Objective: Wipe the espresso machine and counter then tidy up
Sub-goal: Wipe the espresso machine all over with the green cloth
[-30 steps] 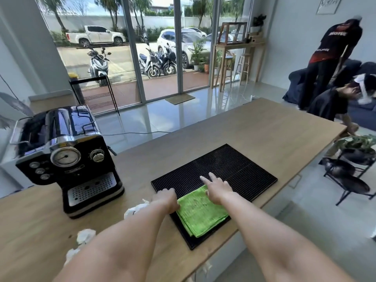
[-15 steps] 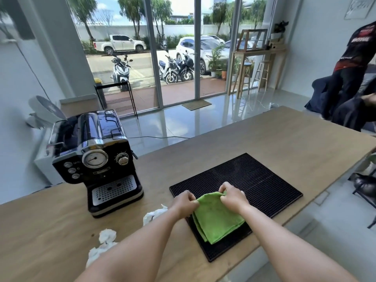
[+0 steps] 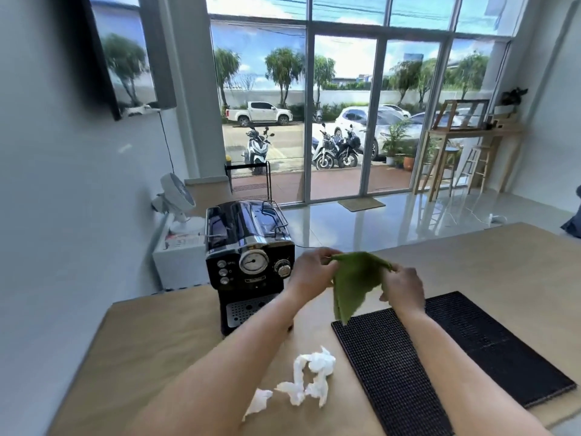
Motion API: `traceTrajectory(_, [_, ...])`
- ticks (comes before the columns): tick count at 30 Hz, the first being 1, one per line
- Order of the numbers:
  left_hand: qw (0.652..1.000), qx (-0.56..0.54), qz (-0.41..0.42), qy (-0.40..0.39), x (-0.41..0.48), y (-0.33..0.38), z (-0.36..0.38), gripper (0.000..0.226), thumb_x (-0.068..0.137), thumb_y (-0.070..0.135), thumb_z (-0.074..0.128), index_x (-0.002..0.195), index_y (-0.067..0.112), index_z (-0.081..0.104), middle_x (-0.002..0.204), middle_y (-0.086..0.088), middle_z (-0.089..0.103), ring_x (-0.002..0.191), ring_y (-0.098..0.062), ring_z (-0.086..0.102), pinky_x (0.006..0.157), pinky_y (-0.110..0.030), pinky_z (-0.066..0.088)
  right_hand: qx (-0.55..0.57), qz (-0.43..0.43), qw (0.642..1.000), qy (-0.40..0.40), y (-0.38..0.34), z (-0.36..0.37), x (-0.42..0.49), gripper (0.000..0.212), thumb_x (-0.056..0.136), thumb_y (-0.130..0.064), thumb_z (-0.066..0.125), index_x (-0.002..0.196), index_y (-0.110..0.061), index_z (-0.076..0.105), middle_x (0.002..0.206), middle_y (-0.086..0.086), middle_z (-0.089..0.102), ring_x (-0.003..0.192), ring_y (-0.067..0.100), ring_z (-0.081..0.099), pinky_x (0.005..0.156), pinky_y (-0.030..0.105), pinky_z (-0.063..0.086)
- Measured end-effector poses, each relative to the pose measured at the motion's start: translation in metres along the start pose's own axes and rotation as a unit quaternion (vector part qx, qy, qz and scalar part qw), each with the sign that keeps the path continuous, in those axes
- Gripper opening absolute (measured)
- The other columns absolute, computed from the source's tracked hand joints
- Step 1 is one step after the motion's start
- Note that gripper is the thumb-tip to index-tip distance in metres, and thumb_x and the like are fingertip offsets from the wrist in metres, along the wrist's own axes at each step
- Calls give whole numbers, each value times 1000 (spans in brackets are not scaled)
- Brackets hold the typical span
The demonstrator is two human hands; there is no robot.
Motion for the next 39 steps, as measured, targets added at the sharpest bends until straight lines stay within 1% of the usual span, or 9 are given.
traceTrajectory(3, [999, 13, 41, 11, -7, 26, -40, 21, 90, 13, 59, 109, 14, 67, 99, -7, 72, 84, -19, 71, 66, -29, 61, 175, -13, 984, 35, -34, 24, -1, 25, 94, -19, 54, 94, -31, 75, 88, 5, 76, 75, 26, 73, 68, 40, 60])
traceTrajectory(6, [998, 2, 63, 29, -15, 43, -76, 20, 89, 11, 61, 108, 14, 67, 97, -8, 73, 83, -18, 72, 67, -30, 61, 328, -57, 940, 72, -70, 42, -11, 31, 95, -9, 55, 110, -29, 73, 114, 0, 73, 107, 22, 67, 94, 38, 53])
traceTrajectory(11, [996, -48, 77, -10, -18, 55, -125, 20, 86, 10, 68, 105, 18, 71, 95, -4, 75, 86, -19, 73, 75, -23, 58, 449, -96, 885, 80, -125, 79, -1, 28, 98, -12, 48, 90, -27, 70, 92, 2, 66, 88, 23, 59, 84, 36, 48])
traceTrajectory(15, [972, -33, 32, 232, -6, 23, -234, 18, 91, 15, 59, 100, 24, 72, 96, -3, 74, 81, -17, 67, 76, -28, 56, 461, -115, 879, 34, -162, 122, 33, 23, 102, -17, 46, 91, -26, 64, 90, 0, 62, 93, 25, 57, 90, 39, 46])
traceTrajectory(18, [931, 10, -73, 357, -2, -21, -292, 25, 93, 23, 50, 112, 22, 65, 108, 0, 67, 87, -15, 57, 75, -27, 48, 394, -107, 913, 6, -183, 155, 61, 22, 98, -33, 42, 97, -30, 63, 87, -3, 60, 81, 20, 56, 83, 46, 44])
traceTrajectory(23, [951, -34, -172, 256, 49, -72, -277, 15, 101, 29, 42, 104, 20, 53, 112, -6, 48, 98, -18, 47, 84, -27, 34, 213, -132, 966, -64, -231, 225, 100, 41, 106, -32, 29, 132, -12, 52, 110, 9, 60, 101, 28, 59, 92, 38, 45])
traceTrajectory(26, [954, -23, -184, 236, 69, -88, -265, 37, 102, 28, 38, 130, 8, 50, 136, -13, 48, 126, -27, 43, 99, -32, 31, 41, -138, 981, -132, -244, 274, 114, 44, 108, -26, 17, 144, -13, 40, 133, 14, 57, 118, 33, 57, 92, 36, 40])
traceTrajectory(32, [952, -24, -185, 244, 88, -113, -264, 40, 102, 22, 33, 137, 8, 48, 140, -10, 49, 128, -28, 44, 105, -35, 34, -300, -209, 871, -328, -227, 379, 98, 71, 99, -60, 9, 153, -20, 29, 162, 11, 22, 150, 29, 15, 120, 49, 7])
traceTrajectory(39, [947, -54, -182, 260, 91, -125, -269, 39, 101, 27, 33, 131, 11, 52, 134, -13, 55, 122, -28, 52, 108, -44, 39, -405, -341, 765, -368, -222, 383, 53, 71, 97, -58, 25, 158, -22, 10, 165, -3, 2, 151, 19, -12, 122, 44, -6])
Point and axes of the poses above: each hand's wrist, its own x-axis towards the middle knuckle, its own z-axis out of the palm, y = z × x, the point moved 10 cm from there along x, towards the middle knuckle
